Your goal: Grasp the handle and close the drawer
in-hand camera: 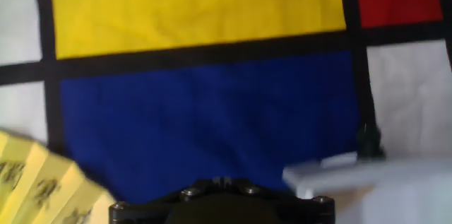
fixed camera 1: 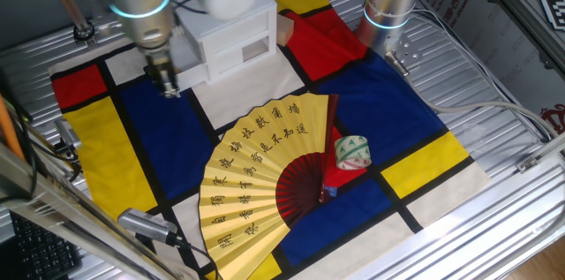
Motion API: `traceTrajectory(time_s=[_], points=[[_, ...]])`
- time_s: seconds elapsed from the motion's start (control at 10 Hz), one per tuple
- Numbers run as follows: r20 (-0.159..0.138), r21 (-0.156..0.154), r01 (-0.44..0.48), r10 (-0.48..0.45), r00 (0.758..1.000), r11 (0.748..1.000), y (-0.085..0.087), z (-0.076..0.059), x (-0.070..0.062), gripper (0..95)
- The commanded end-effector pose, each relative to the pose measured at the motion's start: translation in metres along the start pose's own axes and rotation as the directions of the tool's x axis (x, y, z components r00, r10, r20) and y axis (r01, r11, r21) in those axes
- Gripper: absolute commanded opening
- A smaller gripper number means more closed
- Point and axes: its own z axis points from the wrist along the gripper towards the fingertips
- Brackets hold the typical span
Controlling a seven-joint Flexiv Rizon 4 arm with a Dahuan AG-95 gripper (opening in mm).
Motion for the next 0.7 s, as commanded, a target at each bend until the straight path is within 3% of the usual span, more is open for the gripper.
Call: traceTrajectory(time_s=[0.1, 0.4, 0.7], points=[[-0.003, 0.000, 0.010, -0.010, 1.000, 1.000, -0.010, 0.008, -0.015, 0.0], [-0.002, 0.004, 0.040, -0.039, 0.999, 0.999, -0.031, 0.022, -0.018, 0.0], [-0.004, 0.002, 0.066, -0.066, 0.998, 0.998, -0.048, 0.022, -0.020, 0.0]])
